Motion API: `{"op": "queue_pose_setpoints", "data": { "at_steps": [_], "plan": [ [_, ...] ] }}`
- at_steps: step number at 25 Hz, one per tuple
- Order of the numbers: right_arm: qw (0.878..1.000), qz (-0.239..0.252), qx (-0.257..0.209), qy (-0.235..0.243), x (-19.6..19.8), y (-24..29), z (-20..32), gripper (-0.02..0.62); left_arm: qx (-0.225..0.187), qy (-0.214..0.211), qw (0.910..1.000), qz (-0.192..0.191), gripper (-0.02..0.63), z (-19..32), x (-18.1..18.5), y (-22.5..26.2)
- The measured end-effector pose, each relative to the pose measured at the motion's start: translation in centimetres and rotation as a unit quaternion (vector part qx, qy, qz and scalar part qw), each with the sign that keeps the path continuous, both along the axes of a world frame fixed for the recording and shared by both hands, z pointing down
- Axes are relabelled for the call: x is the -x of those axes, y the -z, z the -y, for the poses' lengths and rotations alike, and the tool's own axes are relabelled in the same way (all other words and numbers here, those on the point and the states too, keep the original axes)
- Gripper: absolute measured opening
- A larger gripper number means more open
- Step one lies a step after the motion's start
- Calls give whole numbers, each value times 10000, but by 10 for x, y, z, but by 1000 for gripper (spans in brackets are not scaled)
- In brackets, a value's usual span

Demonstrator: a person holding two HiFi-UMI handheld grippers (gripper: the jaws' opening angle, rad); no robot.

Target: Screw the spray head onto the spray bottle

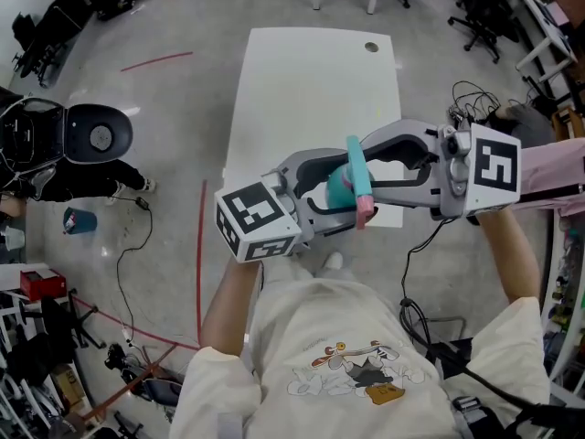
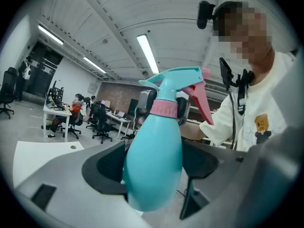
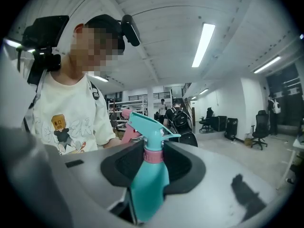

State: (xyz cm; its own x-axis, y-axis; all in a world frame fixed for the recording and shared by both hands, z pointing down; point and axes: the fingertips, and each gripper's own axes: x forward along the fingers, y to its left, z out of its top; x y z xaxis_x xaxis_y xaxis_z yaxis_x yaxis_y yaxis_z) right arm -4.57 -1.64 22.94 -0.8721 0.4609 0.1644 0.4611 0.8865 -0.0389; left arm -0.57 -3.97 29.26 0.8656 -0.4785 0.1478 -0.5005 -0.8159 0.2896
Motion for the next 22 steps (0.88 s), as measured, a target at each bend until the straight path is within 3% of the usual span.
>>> {"op": "queue_pose_setpoints", "data": {
  "at_steps": [5, 9, 13, 16, 18, 22],
  "plan": [
    [9994, -5, 98, -318, 1, -6, 10, 137, -32, 125, 9998, -172, 360, 6, 6, 0],
    [9953, 43, 388, -887, 2, -10, 25, 137, -107, 596, 9980, 157, 360, 16, 19, -5],
    [9854, 130, 389, -1654, 0, -23, 44, 137, -144, 1182, 9908, 649, 360, 34, 31, -18],
    [9781, 327, 514, -1992, -6, -26, 49, 135, -121, 1457, 9867, 709, 360, 37, 37, -25],
    [9681, 454, 626, -2384, -11, -30, 57, 135, -115, 1696, 9831, 679, 360, 38, 46, -30],
    [9347, 506, 689, -3450, -17, -50, 88, 135, -205, 2238, 9722, 655, 360, 47, 59, -34]
  ]
}}
